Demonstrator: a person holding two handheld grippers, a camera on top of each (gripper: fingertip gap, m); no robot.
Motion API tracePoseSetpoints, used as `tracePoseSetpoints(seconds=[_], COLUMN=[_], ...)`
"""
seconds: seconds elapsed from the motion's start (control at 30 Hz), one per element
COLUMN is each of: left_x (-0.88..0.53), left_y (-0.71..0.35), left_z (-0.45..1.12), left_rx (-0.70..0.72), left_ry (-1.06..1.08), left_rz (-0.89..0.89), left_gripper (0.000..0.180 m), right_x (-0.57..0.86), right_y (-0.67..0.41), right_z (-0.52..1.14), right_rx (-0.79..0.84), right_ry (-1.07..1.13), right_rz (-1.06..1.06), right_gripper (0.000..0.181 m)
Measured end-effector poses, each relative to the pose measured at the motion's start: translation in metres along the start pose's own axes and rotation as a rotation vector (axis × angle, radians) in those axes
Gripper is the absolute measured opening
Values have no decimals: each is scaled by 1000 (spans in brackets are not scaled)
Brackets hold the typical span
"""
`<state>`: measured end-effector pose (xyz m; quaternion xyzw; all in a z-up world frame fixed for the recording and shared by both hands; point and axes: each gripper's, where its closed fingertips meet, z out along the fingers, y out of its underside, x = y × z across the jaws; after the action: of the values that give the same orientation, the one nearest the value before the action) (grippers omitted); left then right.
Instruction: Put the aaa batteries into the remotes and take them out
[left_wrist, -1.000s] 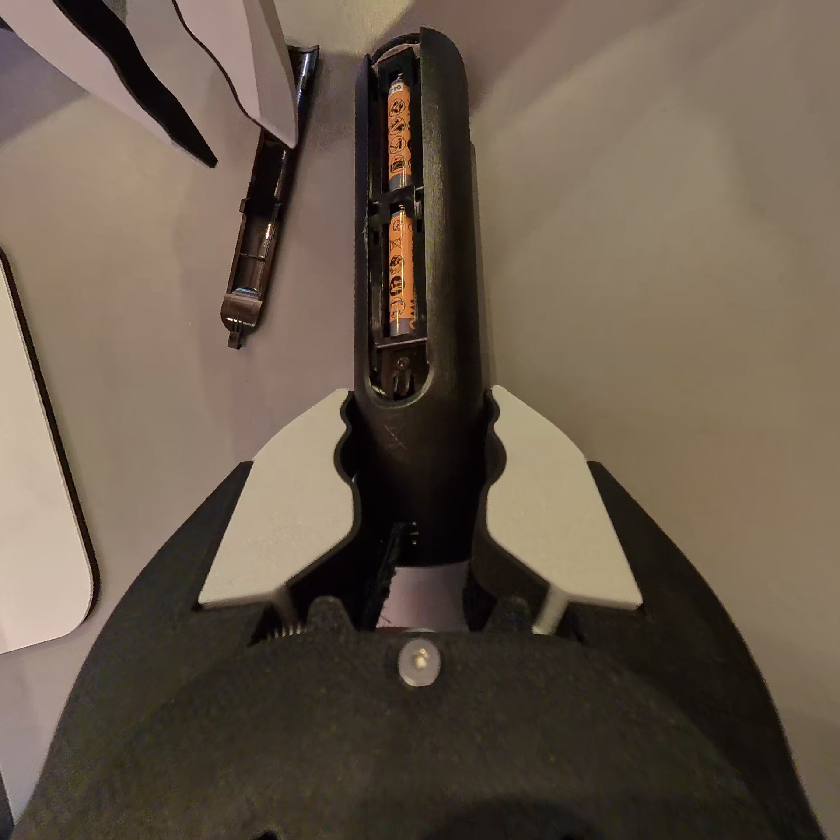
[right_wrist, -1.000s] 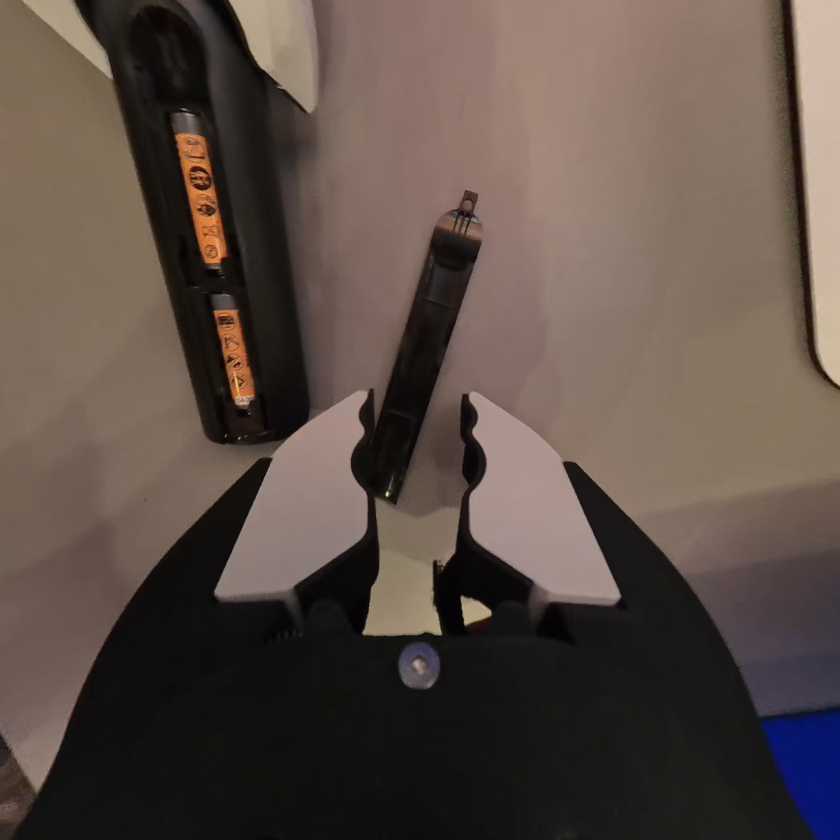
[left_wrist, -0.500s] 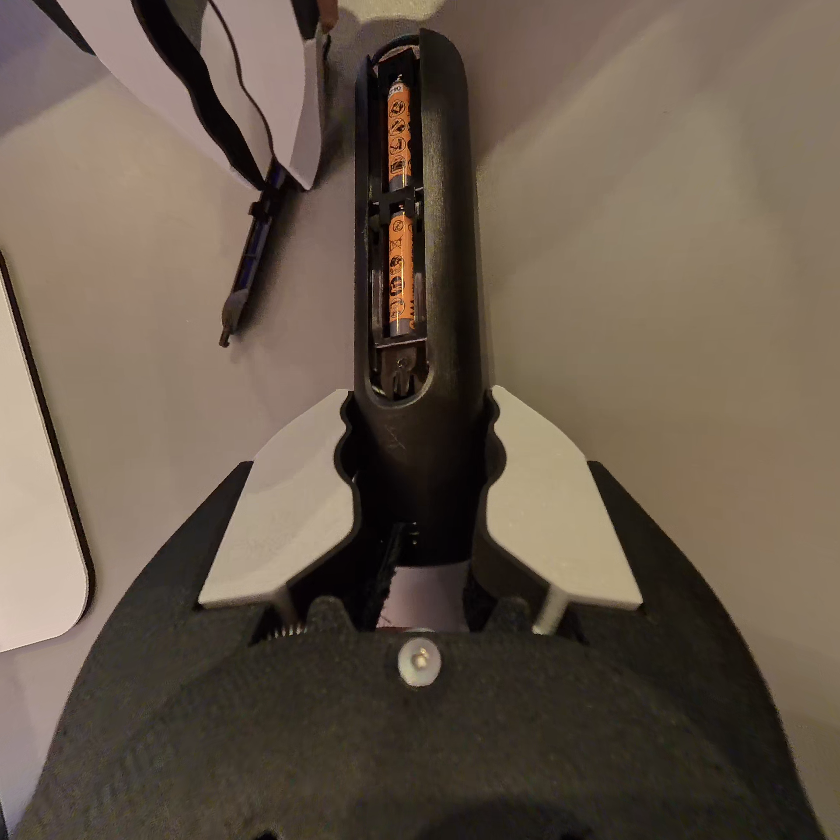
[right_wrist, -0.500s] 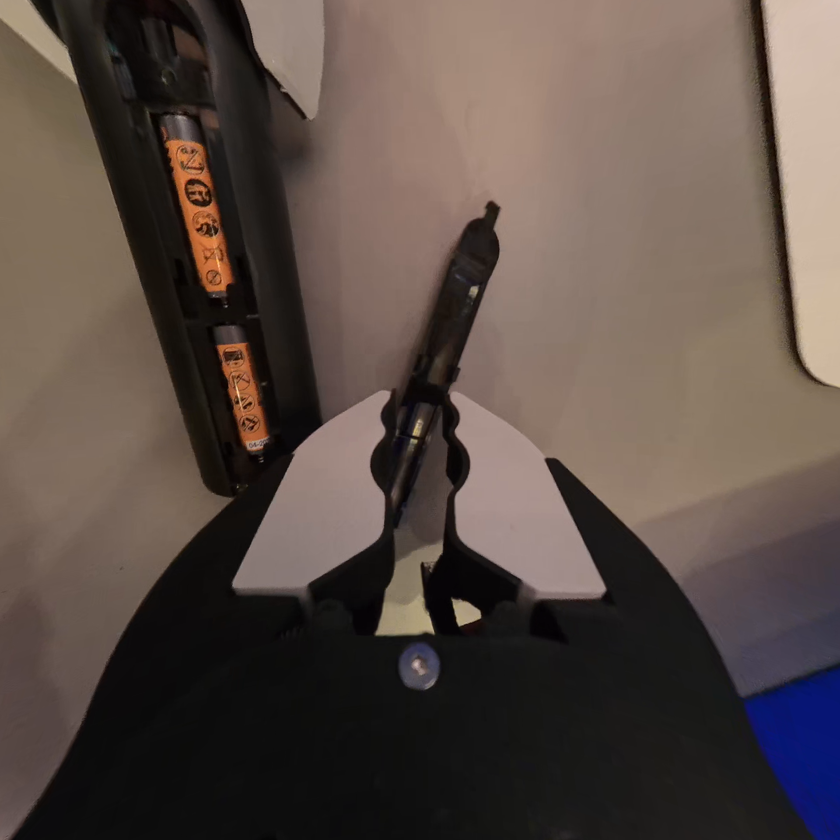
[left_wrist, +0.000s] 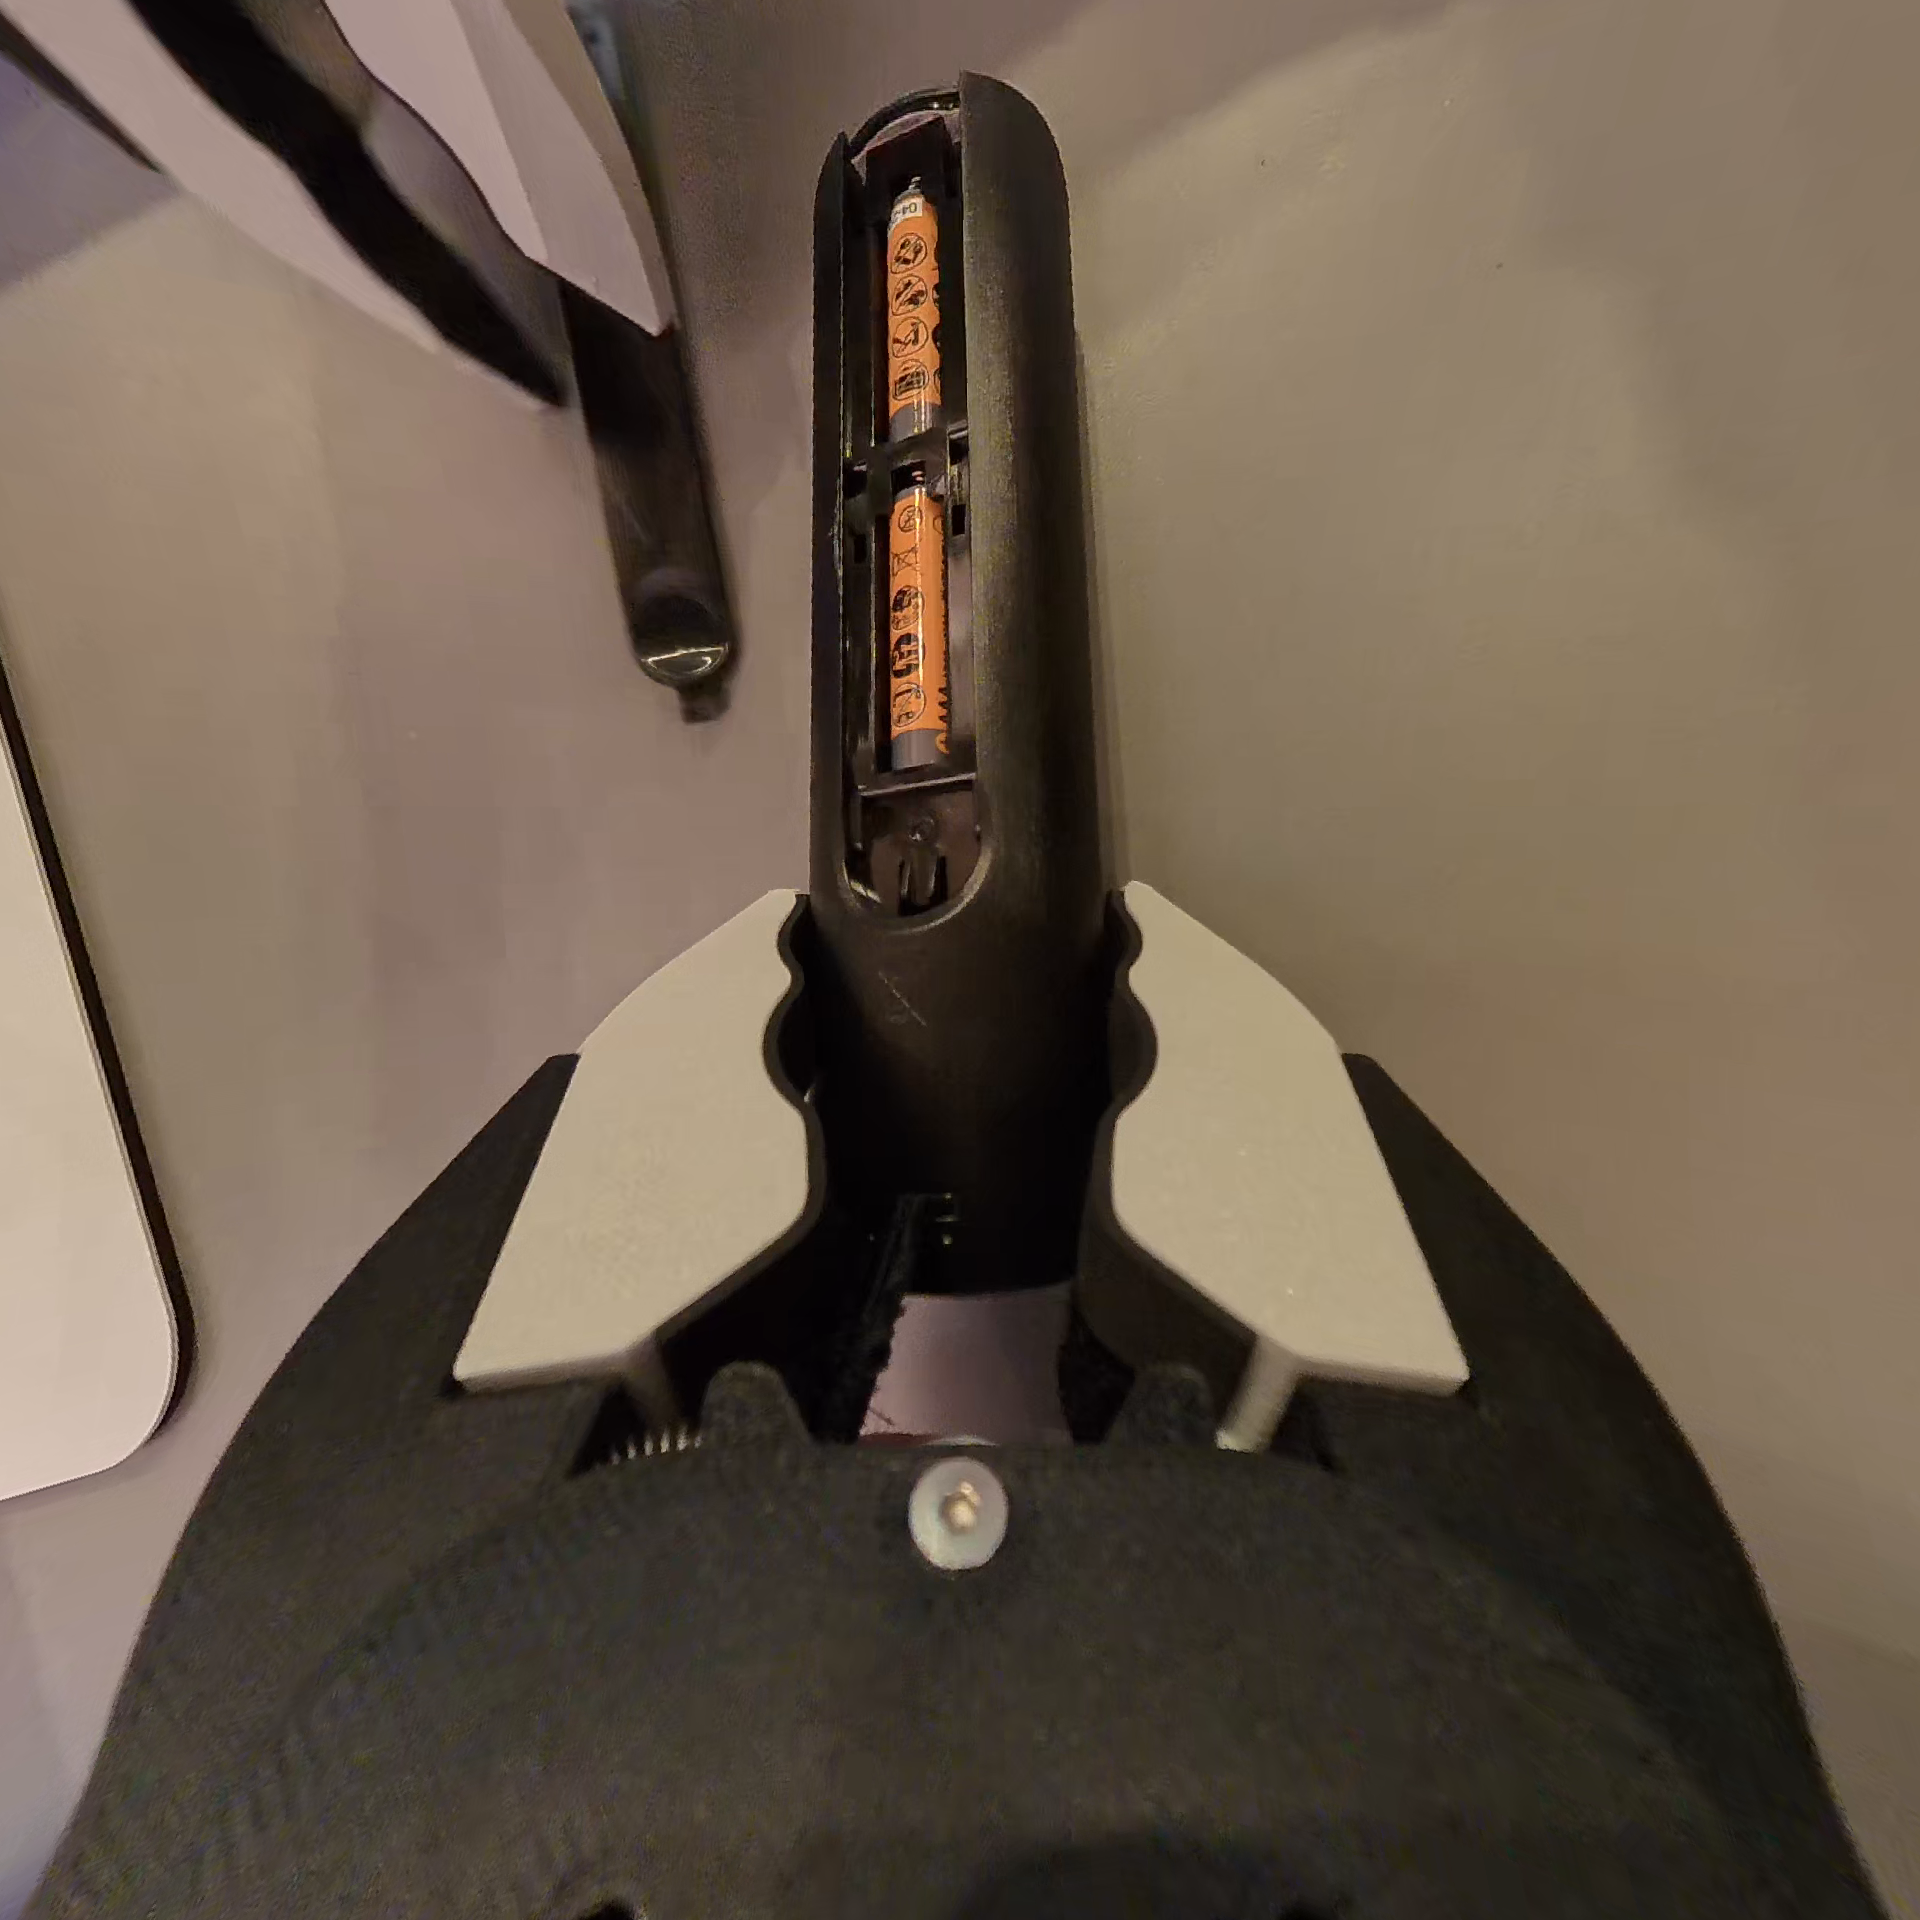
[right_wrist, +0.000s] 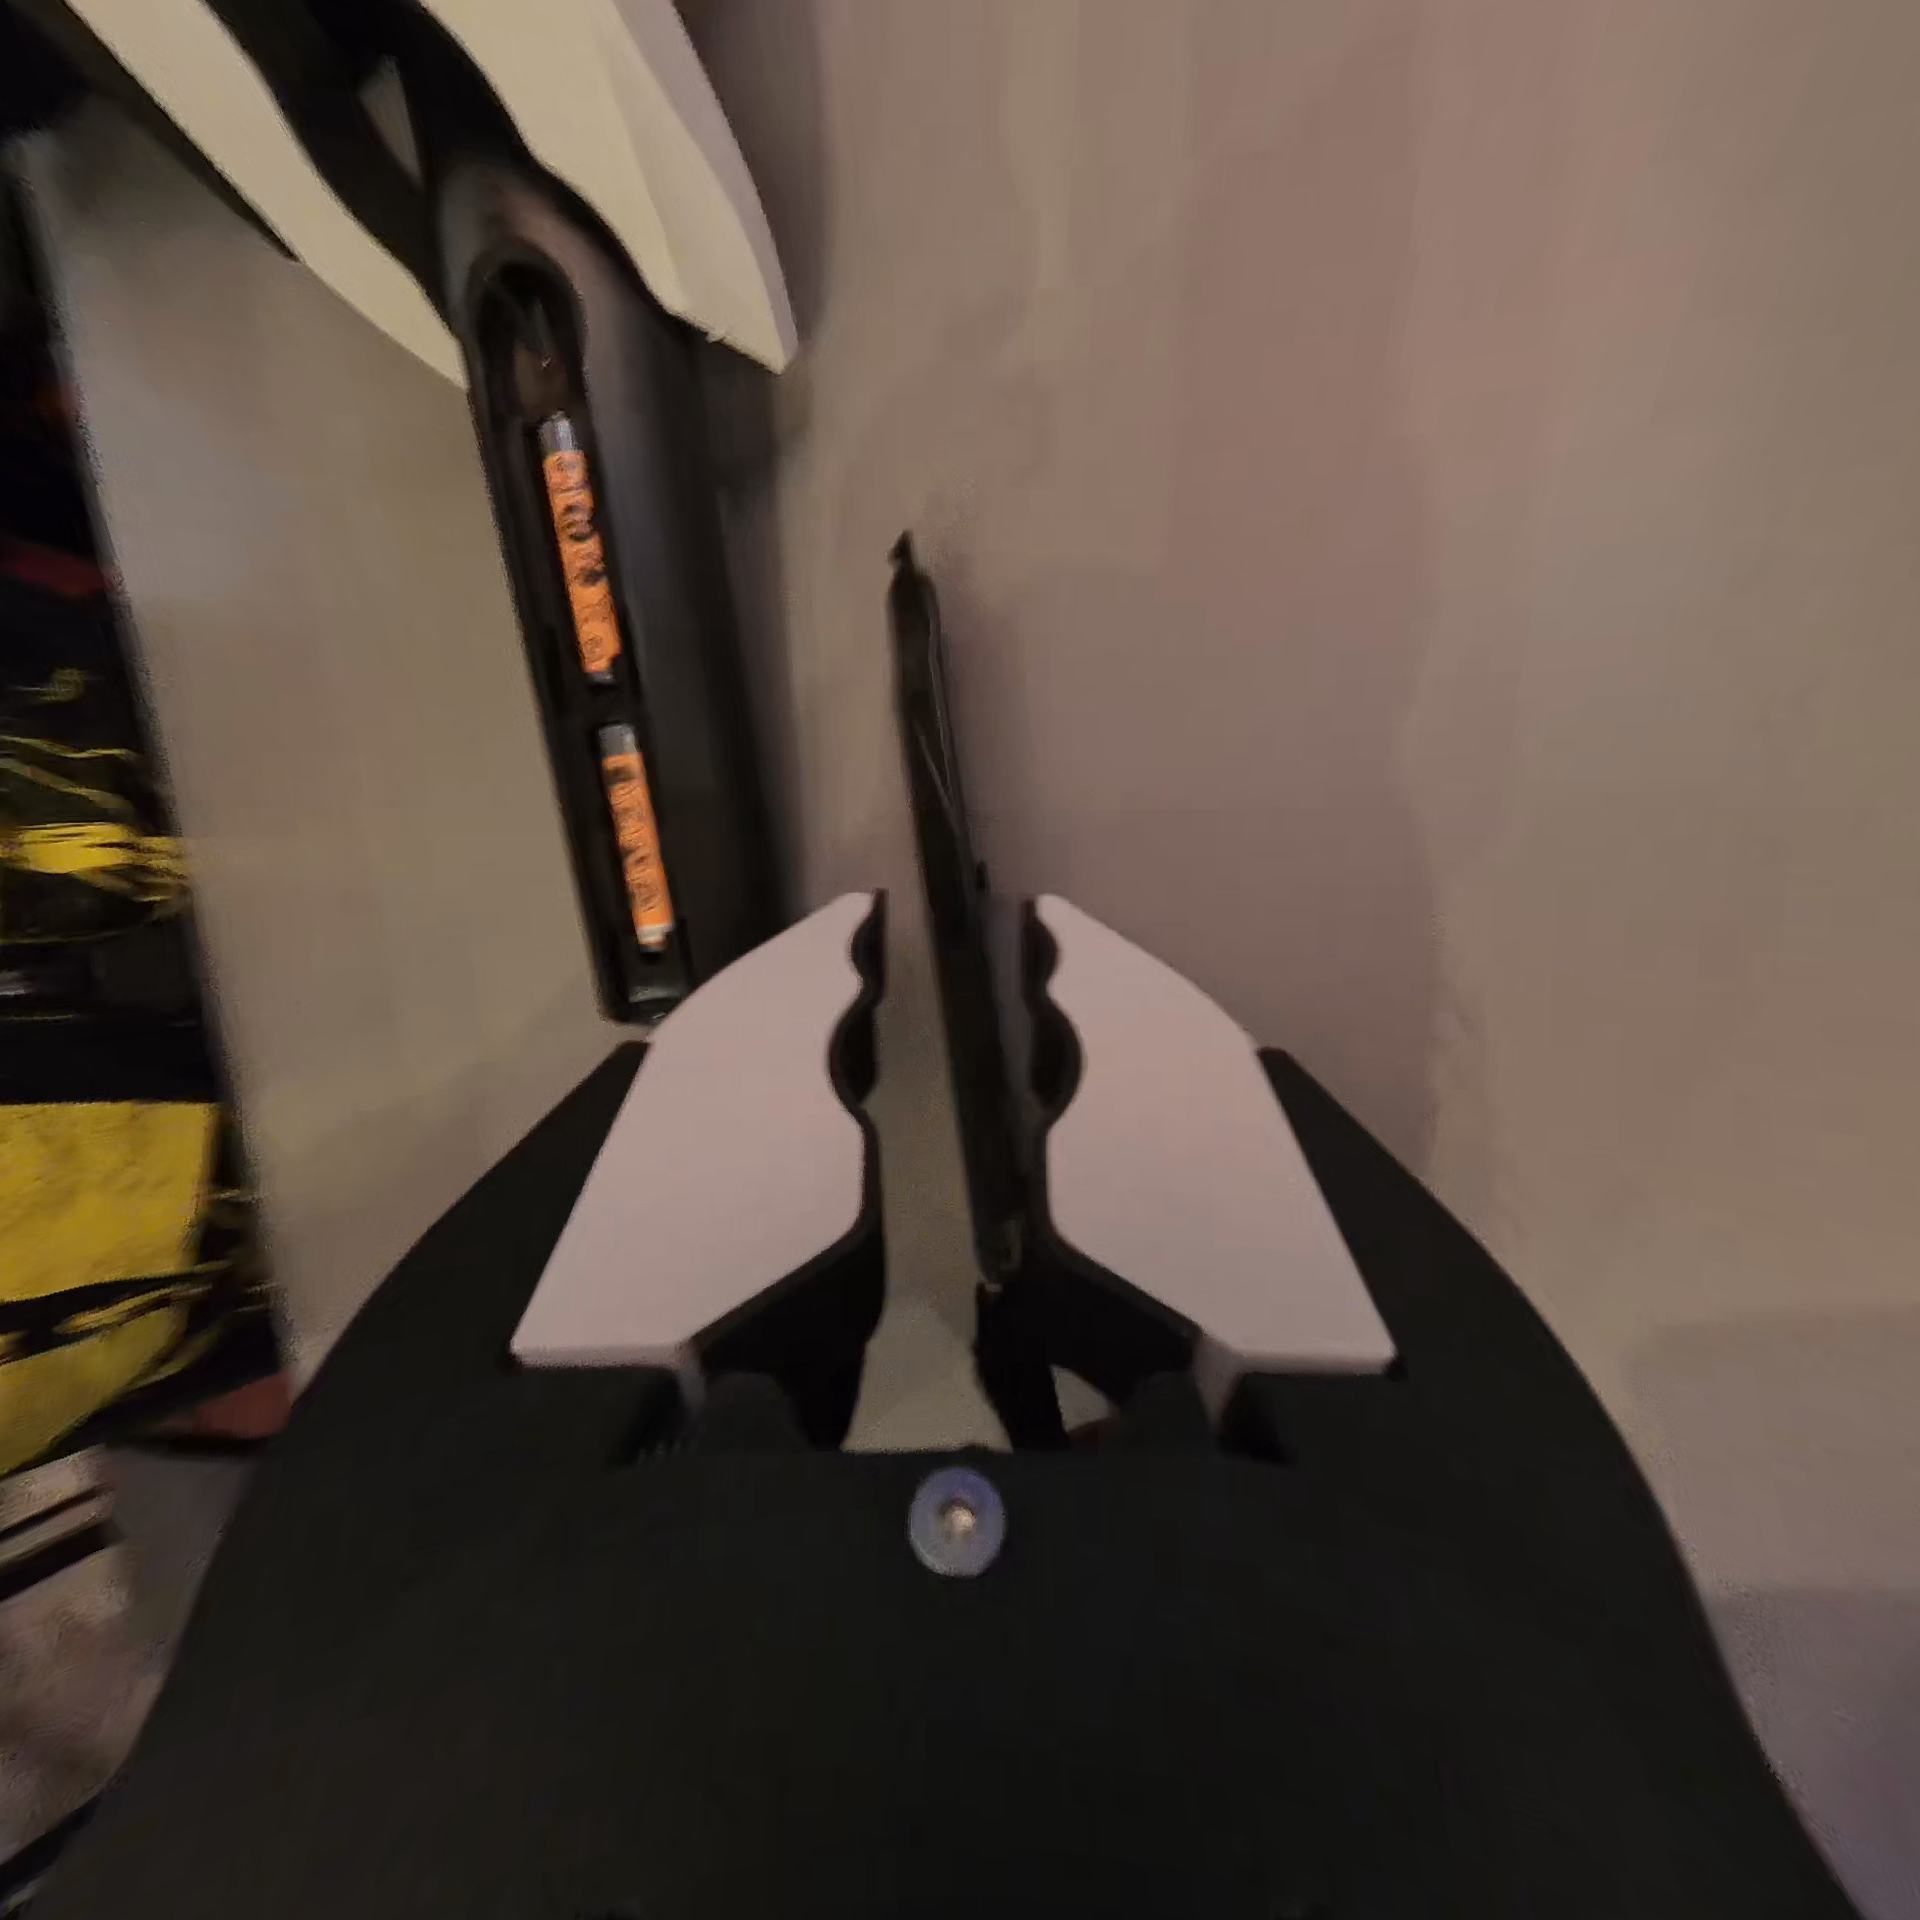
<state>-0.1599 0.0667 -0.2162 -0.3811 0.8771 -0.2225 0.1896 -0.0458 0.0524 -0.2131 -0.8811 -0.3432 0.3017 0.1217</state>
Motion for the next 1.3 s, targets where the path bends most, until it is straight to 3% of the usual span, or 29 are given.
tracePoseSetpoints(seconds=[0.03, 0.13, 0.3, 0.43, 0.8, 1.3], left_x=[0, 0, 0, 1, 0, 0], left_y=[0, 0, 0, 0, 0, -2], left_z=[0, 0, 0, 0, 0, 1], left_rx=[0, 3, 5, 6, 4, -14], left_ry=[1, 3, 4, 4, 5, -9], left_rz=[-1, -3, -1, 1, -8, 0], left_gripper=[53, 53, 54, 53, 53, 53], right_x=[6, 17, 9, 16, -40, -60], right_y=[-2, -1, 10, 16, -4, -8], right_z=[-3, -9, -11, -8, -26, 8], right_rx=[-3, -50, -174, -248, -34, -177], right_ry=[72, 169, 327, 371, 238, 194], right_rz=[-46, -86, -405, -478, -282, -197], right_gripper=[35, 43, 34, 19, 18, 18])
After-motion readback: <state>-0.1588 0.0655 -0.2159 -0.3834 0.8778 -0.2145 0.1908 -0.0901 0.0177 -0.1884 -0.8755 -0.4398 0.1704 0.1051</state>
